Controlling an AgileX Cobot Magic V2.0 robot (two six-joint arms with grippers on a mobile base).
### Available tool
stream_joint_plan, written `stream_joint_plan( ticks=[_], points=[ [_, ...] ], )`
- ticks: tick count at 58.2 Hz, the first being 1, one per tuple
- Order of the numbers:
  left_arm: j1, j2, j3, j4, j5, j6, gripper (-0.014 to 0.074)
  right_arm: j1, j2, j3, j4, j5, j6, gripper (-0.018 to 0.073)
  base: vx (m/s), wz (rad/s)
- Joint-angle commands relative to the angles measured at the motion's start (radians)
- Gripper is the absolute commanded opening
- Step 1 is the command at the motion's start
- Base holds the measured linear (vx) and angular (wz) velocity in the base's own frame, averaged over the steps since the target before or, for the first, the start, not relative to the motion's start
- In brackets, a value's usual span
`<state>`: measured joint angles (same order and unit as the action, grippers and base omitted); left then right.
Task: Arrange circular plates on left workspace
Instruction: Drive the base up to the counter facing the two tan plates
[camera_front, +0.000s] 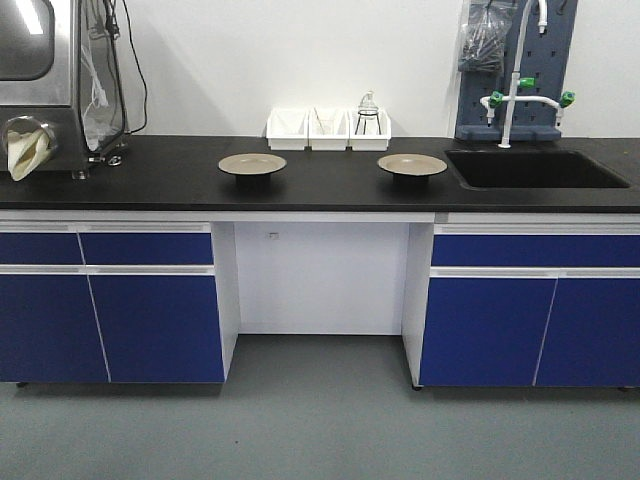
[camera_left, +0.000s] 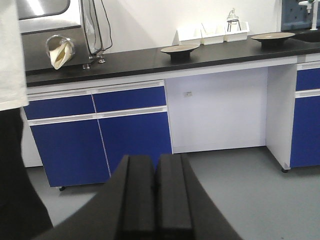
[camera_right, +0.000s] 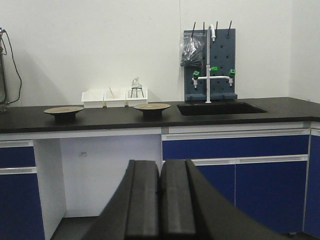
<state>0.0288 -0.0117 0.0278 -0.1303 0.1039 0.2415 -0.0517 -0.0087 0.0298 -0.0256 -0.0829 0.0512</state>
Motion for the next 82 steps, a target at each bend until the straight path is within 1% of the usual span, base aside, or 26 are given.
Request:
stream_joint_plan(
  ticks=[1, 38, 82],
  points=[
    [-0.005, -0.015, 0.012, -0.001, -0.08, -0.01, 0.0002, -0.002, -0.012, 0.006, -0.013, -0.078, -0.007, 0.0, 0.19, 0.05],
    [-0.005, -0.015, 0.012, -0.001, -0.08, -0.01, 0.0002, -0.002, -0.012, 0.006, -0.013, -0.077, -0.007, 0.0, 0.27, -0.09],
    [-0.005, -0.015, 0.012, -0.001, -0.08, -0.01, 0.0002, -0.002, -0.012, 0.006, -0.013, -0.077, -0.007, 0.0, 0.47, 0.03]
  ],
)
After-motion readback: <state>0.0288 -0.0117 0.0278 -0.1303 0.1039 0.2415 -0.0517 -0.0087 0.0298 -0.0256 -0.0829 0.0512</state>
